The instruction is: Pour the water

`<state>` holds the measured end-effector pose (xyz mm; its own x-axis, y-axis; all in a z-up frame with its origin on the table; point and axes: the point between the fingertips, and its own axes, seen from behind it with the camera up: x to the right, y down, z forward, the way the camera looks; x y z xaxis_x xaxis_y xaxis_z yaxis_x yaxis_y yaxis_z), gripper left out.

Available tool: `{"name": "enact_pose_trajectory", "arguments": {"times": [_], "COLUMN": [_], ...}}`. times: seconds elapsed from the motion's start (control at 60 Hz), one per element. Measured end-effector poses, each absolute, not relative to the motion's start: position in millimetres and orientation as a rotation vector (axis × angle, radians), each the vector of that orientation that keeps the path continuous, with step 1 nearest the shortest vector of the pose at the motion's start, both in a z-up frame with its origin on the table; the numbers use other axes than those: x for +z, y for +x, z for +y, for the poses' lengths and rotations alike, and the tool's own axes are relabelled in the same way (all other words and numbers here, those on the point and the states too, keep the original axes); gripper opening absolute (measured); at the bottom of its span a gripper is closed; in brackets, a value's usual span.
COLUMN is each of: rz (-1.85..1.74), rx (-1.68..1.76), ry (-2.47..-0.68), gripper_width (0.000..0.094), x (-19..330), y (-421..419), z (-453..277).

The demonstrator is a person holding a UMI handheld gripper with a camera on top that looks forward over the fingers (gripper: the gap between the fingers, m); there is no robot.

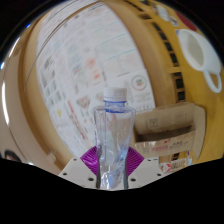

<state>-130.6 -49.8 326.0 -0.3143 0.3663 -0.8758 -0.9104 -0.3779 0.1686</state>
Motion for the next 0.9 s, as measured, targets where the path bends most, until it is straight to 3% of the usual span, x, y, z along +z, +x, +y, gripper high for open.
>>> {"name": "enact_pose_trajectory", "arguments": {"times": [0.267,0.433,0.65,0.783,0.9], "rz": [1.293,1.315,1.000,0.645,0.390], "rx": [2.018,2.043,1.865,1.457,1.006], "ry": [-0.711,-0.745,-1.046,-1.259,-1.307], "gripper_width": [0.0298,0.0300,0.0299,0.0301,0.0301], "x": [239,232,280,332,370], "y": [-52,-53,-65,-43,3], "z": [-12,-15,-22,-22,-26]}}
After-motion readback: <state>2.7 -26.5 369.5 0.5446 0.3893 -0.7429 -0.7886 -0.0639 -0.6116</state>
